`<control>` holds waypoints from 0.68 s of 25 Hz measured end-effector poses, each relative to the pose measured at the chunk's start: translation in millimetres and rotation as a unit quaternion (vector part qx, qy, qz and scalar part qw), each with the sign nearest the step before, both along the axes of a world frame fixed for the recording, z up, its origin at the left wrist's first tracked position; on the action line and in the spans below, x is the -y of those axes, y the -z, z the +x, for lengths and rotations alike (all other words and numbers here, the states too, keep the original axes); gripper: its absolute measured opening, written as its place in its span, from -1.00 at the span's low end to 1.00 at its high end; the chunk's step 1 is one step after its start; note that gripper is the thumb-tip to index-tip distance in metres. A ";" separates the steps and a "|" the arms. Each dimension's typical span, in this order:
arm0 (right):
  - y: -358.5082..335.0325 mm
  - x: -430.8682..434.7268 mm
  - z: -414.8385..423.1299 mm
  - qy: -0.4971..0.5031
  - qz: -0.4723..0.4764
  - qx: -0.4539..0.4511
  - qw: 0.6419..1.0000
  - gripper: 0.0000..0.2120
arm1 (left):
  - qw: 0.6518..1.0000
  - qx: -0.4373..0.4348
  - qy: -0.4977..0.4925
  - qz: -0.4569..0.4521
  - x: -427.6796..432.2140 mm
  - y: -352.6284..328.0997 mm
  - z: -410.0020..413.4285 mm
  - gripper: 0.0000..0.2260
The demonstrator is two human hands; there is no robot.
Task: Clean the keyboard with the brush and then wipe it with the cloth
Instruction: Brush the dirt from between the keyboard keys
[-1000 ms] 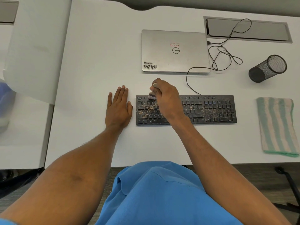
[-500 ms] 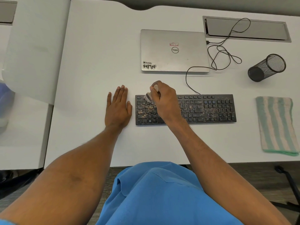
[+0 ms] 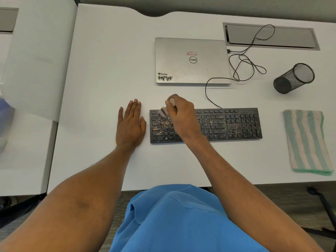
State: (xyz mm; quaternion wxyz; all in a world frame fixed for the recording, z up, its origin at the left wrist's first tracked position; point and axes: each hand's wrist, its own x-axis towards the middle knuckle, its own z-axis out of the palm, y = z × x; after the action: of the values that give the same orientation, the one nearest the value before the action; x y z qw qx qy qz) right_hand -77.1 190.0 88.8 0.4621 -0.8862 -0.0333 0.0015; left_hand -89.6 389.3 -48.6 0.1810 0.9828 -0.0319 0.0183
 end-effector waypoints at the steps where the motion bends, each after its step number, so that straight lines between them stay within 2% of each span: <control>1: -1.6 1.0 0.0 0.005 0.007 0.000 1.000 -0.82 | 1.000 0.000 0.000 0.000 0.1 0.0 -0.1 -0.45; 8: -0.7 0.4 -0.7 0.024 0.014 0.014 1.000 -0.84 | 1.000 -0.001 -0.001 0.002 0.5 0.2 -0.3 -0.44; 12: -1.5 -0.3 -1.0 0.006 -0.004 -0.013 1.000 -0.81 | 1.000 0.002 -0.002 0.002 -0.4 1.6 0.4 -0.44; 17: -7.6 1.2 -2.1 0.025 0.031 0.005 0.999 -0.81 | 1.000 -0.001 -0.003 -0.002 -0.2 2.1 0.0 -0.44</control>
State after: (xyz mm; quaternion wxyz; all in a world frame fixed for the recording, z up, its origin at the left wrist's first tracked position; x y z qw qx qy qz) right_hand -79.2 188.8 96.3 0.4894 -0.8718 -0.0141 -0.0157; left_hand -89.7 389.6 -50.6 0.1829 0.9825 -0.0288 0.0179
